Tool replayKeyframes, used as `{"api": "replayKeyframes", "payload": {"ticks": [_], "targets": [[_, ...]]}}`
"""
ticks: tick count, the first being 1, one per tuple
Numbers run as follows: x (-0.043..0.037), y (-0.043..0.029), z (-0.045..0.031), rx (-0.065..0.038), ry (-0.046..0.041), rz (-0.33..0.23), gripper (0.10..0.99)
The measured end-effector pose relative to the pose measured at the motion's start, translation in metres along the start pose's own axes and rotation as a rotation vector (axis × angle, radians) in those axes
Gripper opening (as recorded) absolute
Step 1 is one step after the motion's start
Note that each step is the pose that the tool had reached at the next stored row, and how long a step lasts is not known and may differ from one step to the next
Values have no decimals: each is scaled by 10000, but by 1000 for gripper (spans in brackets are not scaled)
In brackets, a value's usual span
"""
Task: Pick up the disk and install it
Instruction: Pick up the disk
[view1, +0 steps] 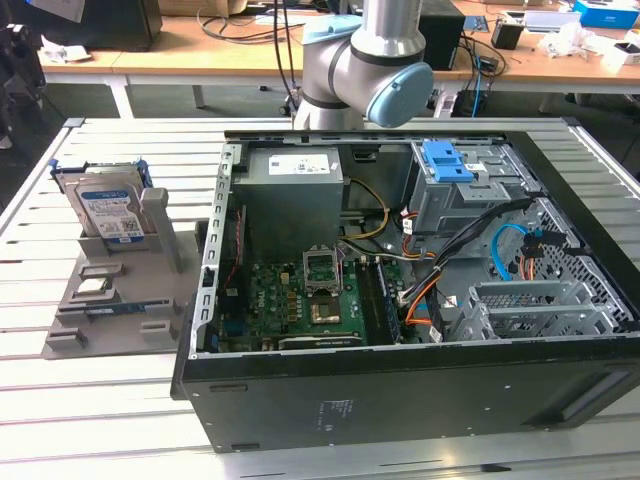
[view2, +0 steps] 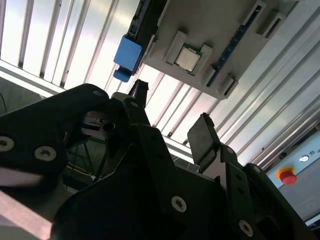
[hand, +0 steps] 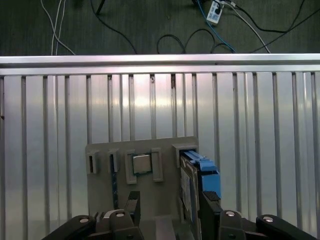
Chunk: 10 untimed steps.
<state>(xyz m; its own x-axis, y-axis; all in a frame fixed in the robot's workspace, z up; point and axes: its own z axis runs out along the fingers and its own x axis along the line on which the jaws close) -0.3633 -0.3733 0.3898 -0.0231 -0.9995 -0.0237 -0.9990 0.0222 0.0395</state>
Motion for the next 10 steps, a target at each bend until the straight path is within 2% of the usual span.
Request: {"api": "replayKeyframes", "payload": {"ticks": [4, 10], "targets": [[-83, 2, 2, 1, 0, 1, 600], [-163, 4, 4, 1, 0, 0, 600]]}}
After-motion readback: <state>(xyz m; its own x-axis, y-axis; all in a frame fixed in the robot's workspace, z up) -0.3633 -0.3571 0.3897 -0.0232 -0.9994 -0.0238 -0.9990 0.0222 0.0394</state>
